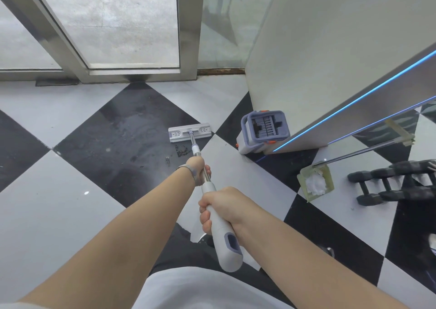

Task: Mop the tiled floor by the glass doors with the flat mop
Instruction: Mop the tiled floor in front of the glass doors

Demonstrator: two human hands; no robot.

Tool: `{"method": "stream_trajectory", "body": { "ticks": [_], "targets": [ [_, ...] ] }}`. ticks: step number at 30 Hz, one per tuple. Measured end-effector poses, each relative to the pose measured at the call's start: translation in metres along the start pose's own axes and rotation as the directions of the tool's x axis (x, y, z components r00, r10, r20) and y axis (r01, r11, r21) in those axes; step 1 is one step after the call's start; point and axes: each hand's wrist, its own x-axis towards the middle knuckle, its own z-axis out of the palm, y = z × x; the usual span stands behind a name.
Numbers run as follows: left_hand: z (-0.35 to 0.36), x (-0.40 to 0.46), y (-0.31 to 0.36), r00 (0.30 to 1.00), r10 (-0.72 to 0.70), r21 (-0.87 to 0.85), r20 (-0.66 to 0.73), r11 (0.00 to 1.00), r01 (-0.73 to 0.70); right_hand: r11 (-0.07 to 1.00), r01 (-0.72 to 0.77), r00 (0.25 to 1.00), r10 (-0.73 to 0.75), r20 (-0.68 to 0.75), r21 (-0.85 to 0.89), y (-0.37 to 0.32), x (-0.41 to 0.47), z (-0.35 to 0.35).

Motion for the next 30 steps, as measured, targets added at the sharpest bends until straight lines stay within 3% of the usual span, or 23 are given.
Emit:
{"method": "stream_trajectory", "body": {
  "ticks": [15,24,30],
  "targets": [
    [0.024,-0.011,-0.037,0.997,-0.073,-0.088,-0.002,0.993,0.072,1.0,0.023,0.997,-0.024,0.076,0.012,0.023,-0.033,-0.032],
    [0.032,0.005,-0.038,0.997,0.014,-0.155,-0.069,0.988,-0.025,0.991,0.045,0.999,-0.044,0.015,-0.126,0.02,-0.019,-0.042],
    [0.029,0.024,-0.016,0.992,0.051,-0.077,-0.118,0.995,-0.061,0.977,0.042,0.998,-0.05,-0.03,-0.21,0.009,0.009,-0.036]
  ]
}}
